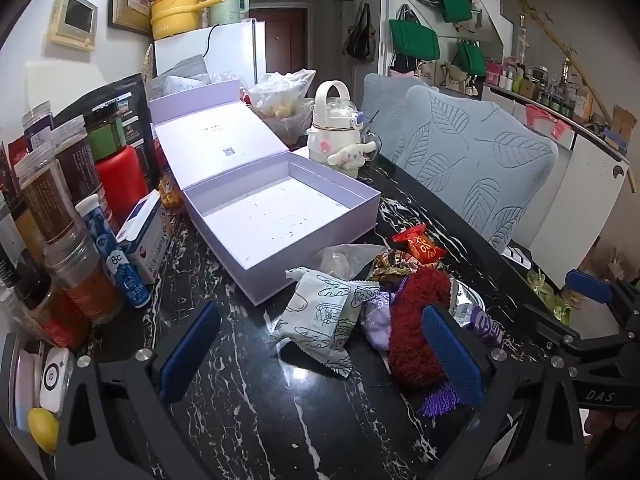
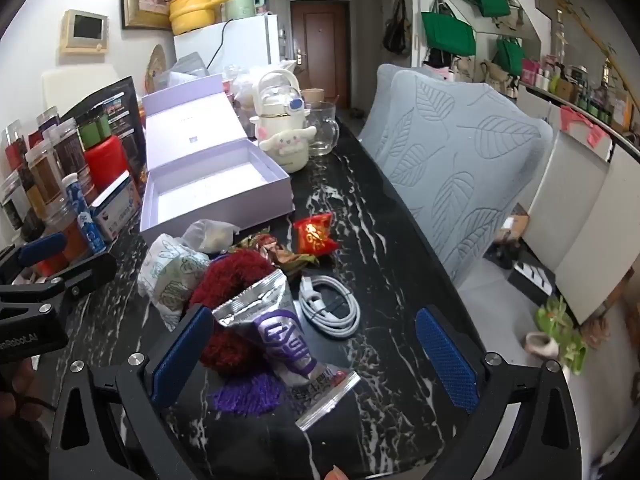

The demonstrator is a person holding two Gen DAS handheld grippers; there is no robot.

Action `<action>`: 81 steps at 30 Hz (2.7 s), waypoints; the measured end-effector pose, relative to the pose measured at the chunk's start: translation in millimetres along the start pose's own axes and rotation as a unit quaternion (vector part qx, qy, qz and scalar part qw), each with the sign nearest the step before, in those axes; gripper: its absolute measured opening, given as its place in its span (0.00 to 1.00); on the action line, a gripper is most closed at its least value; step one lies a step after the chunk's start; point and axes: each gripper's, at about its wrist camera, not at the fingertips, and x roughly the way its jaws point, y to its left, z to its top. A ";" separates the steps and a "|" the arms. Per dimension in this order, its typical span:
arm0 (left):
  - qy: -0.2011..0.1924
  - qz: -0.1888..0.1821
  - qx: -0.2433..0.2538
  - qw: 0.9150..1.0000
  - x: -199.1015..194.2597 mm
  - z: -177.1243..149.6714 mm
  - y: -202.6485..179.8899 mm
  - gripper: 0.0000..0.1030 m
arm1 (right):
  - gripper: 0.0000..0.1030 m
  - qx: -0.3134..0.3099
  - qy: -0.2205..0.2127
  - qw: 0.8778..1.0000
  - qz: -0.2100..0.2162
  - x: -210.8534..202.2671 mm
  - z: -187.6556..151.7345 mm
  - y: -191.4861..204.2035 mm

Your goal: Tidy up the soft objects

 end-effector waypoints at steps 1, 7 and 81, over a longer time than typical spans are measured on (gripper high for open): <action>-0.001 0.000 0.000 1.000 -0.5 0.1 -0.3 1.00 | 1.00 0.001 0.002 1.000 0.001 0.3 0.2 -0.1; -0.007 0.005 0.003 1.000 -2.8 -3.2 -6.5 1.00 | 1.00 0.000 0.005 1.000 -0.001 0.7 1.1 -1.4; 0.007 -0.006 -0.020 1.000 -19.9 -25.3 1.1 1.00 | 1.00 -0.012 0.006 1.000 0.024 -13.4 -23.9 -0.6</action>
